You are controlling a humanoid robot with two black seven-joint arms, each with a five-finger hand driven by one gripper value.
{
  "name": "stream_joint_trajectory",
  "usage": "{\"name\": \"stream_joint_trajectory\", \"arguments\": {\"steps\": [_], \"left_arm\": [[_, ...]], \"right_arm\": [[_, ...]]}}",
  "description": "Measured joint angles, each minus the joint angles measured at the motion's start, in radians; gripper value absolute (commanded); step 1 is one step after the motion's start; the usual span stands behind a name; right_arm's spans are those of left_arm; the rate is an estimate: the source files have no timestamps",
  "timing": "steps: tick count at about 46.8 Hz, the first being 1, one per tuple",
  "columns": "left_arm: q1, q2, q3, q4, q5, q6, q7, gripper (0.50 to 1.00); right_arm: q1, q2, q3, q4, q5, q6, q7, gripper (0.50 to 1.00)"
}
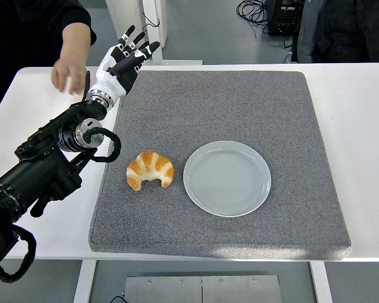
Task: Place the bread on the plate
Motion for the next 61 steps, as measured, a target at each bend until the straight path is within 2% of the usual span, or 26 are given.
{"name": "stream_joint_trajectory", "arguments": {"steps": [34,39,47,61], "left_arm": [[-0.003,0.0,-0.001,0.0,0.002,-0.001,-0.005,0.974],[-0.003,0.002,-0.001,0.002,0.004,0.0,-0.043,0.975],[0.001,-0.002,0.0,0.003,0.005,0.0,-0.153,0.975],[0.007,-0.002,0.001,0.002,0.003,-0.001,-0.164,0.975]], "right_arm": [[0.0,0.0,0.003,0.001,0.0,0.0,0.0,1.0],[0.0,0.0,0.003,0.001,0.0,0.0,0.0,1.0],[0.0,0.0,0.003,0.001,0.0,0.0,0.0,1.0],[0.0,0.0,0.002,0.001,0.0,-0.001,0.0,1.0]]}}
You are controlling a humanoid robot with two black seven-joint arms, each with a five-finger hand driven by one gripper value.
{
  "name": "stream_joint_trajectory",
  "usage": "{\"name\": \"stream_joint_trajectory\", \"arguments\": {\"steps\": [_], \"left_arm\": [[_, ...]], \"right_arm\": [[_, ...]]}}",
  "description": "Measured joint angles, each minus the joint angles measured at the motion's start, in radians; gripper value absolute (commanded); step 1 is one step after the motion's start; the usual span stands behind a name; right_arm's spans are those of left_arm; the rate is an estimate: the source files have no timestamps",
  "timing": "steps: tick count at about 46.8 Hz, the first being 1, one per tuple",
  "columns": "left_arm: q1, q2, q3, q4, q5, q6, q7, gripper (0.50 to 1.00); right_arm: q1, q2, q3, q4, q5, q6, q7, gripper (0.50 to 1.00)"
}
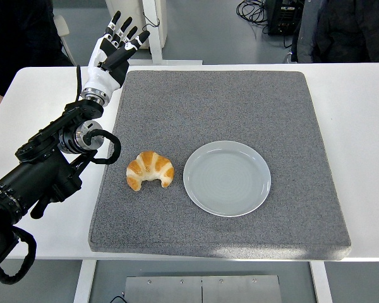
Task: Place the bread on the plate
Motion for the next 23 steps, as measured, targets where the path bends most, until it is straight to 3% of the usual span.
{"name": "stream_joint_trajectory", "arguments": {"steps": [14,23], "left_arm": [[-0.005,0.0,-0.001,-0.002,-0.006,0.001,0.001,0.975],[-0.01,-0.004,-0.001,-0.007,-0.007,0.003,0.031,0.975]], "right_arm": [[0.0,0.0,-0.001,0.0,0.0,0.001,0.0,1.0],[0.0,0.0,0.0,0.0,0.0,0.001,0.0,1.0]]}}
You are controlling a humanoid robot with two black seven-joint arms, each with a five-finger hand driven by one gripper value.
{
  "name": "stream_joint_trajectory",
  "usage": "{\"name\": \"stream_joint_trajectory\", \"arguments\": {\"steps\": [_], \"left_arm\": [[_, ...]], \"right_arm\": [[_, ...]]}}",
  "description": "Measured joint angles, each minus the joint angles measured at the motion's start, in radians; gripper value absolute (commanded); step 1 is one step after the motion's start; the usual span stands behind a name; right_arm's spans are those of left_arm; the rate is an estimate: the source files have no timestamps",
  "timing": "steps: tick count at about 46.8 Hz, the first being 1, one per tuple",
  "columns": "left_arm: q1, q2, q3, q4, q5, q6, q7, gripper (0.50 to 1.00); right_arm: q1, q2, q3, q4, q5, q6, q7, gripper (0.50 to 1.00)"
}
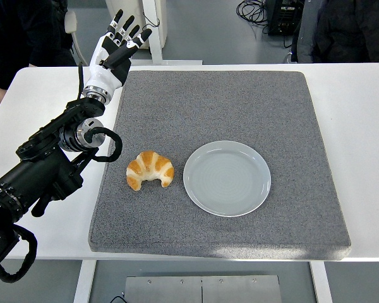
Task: Place the bread on the plate
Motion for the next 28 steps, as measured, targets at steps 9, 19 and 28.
{"name": "stream_joint_trajectory", "arguments": {"steps": [9,19,28], "left_arm": [[-0.003,0.022,0.0,-0.09,-0.002,0.053,0.078,0.974],[0.003,0.164,0.045,-0.369,0.0,0.217,0.191,0.974],[-0.039,0.305,0.138,-0.566,0.0,0.29,0.267,0.971]], "right_arm": [[0.0,0.0,0.001,0.0,0.0,0.0,0.0,1.0],[0.0,0.0,0.0,0.0,0.0,0.0,0.0,1.0],[0.0,0.0,0.0,0.0,0.0,0.0,0.0,1.0]]}}
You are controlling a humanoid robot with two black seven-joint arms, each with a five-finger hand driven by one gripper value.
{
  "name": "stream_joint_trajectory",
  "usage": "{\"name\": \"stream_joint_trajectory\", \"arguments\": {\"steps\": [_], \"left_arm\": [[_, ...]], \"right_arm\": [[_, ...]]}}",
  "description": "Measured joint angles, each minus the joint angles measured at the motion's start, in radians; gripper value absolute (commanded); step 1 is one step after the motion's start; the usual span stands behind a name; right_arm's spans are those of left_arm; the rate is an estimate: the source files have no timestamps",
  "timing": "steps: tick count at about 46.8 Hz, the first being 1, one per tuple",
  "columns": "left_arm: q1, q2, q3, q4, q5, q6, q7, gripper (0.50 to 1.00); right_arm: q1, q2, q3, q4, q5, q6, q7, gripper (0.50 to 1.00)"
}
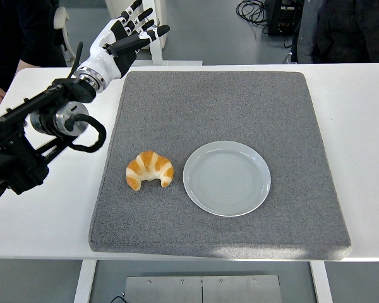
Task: Place the bread on the plate
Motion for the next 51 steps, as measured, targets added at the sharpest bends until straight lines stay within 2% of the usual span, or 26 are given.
{"name": "stream_joint_trajectory", "arguments": {"steps": [7,14,22,26,30,36,42,47,51], "left_arm": [[-0.035,0.105,0.041,-0.099,0.0,0.002,0.045,0.963],[-0.108,0.231,0.126,-0.207,0.002,-0.003,0.094,0.946],[-0.285,0.369,0.342,-0.295,0.003,-0.026,0.199,0.943],[-0.416,0.402,0.49,-0.306,0.003,-0.061,0.217,0.943],[-0.534,0.418,0.623,-0.307,0.005,-0.093,0.221,0.943],[-0.676,0.417,0.793,-0.309,0.016,-0.11,0.228,0.943],[-0.771,0.405,0.928,-0.327,0.02,-0.133,0.24,0.943],[-0.838,0.384,1.047,-0.382,0.023,-0.137,0.24,0.943],[-0.864,0.376,1.107,-0.42,0.024,-0.138,0.239,0.943]], "right_arm": [[0.0,0.0,0.0,0.0,0.0,0.0,0.0,1.0],[0.0,0.0,0.001,0.0,0.0,0.0,0.0,1.0],[0.0,0.0,0.0,0.0,0.0,0.0,0.0,1.0],[0.0,0.0,0.0,0.0,0.0,0.0,0.0,1.0],[0.001,0.0,0.0,0.001,0.0,0.0,0.0,1.0],[0.001,0.0,0.0,0.001,0.0,0.0,0.0,1.0],[0.001,0.0,0.001,0.0,0.0,0.0,0.0,1.0],[0.001,0.0,0.001,0.0,0.0,0.0,0.0,1.0],[0.001,0.0,0.001,0.0,0.0,0.0,0.0,1.0]]}}
